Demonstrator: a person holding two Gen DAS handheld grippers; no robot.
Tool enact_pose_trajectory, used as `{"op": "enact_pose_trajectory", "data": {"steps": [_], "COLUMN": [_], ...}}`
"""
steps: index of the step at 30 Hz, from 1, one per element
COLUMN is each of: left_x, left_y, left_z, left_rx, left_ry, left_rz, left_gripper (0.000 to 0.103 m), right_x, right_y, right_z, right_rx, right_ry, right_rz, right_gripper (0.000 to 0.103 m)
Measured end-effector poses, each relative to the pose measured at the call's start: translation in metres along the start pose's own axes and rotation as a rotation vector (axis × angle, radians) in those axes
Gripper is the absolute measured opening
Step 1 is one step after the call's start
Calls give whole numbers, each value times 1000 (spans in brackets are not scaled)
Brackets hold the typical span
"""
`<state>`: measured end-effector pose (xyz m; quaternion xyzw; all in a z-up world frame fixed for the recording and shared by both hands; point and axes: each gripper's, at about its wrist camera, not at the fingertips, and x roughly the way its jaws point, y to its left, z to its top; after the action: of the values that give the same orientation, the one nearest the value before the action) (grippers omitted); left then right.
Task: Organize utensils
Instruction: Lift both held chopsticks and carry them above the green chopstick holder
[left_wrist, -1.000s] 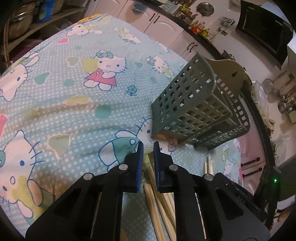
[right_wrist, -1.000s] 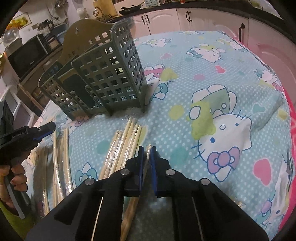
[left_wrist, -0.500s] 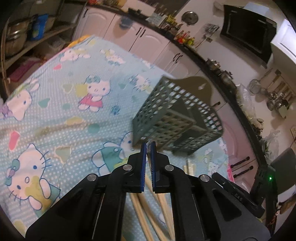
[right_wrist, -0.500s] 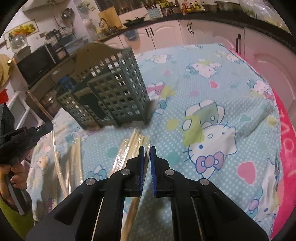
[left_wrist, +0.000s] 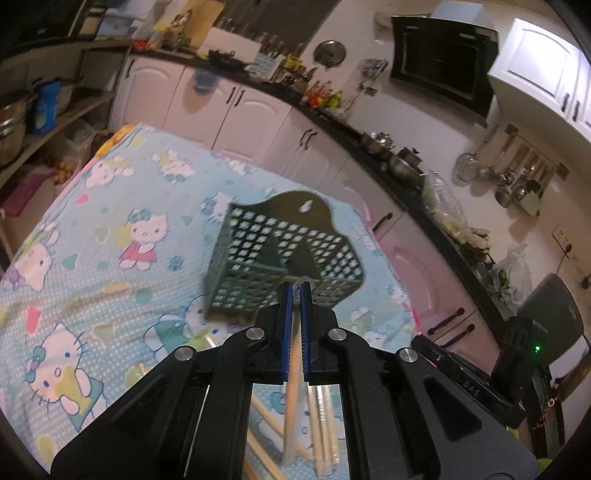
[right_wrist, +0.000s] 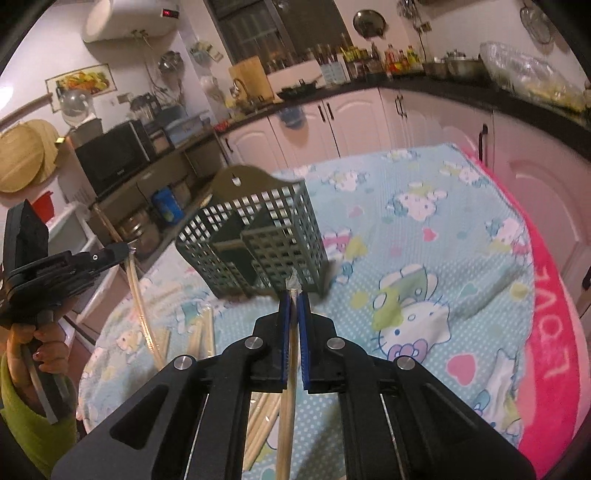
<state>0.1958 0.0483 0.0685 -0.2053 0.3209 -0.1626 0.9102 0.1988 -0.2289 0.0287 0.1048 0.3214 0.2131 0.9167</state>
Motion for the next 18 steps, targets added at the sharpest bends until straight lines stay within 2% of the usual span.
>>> {"op": "enact_pose_trajectory", "data": {"steps": [10,18], "left_x": [-13,-21], "left_y": [-35,-56], "left_z": [14,42], "left_rx": [65,104], "left_ry": [-46,-104], "left_rz": [-33,-51], "left_gripper": [0,0], "right_x": [-33,-50], "right_y": [14,29], "right_z": [16,45], "right_rx": [-44,-81], "right_ry": [-116,-197], "right_rz": [25,41], "right_gripper": [5,5]}}
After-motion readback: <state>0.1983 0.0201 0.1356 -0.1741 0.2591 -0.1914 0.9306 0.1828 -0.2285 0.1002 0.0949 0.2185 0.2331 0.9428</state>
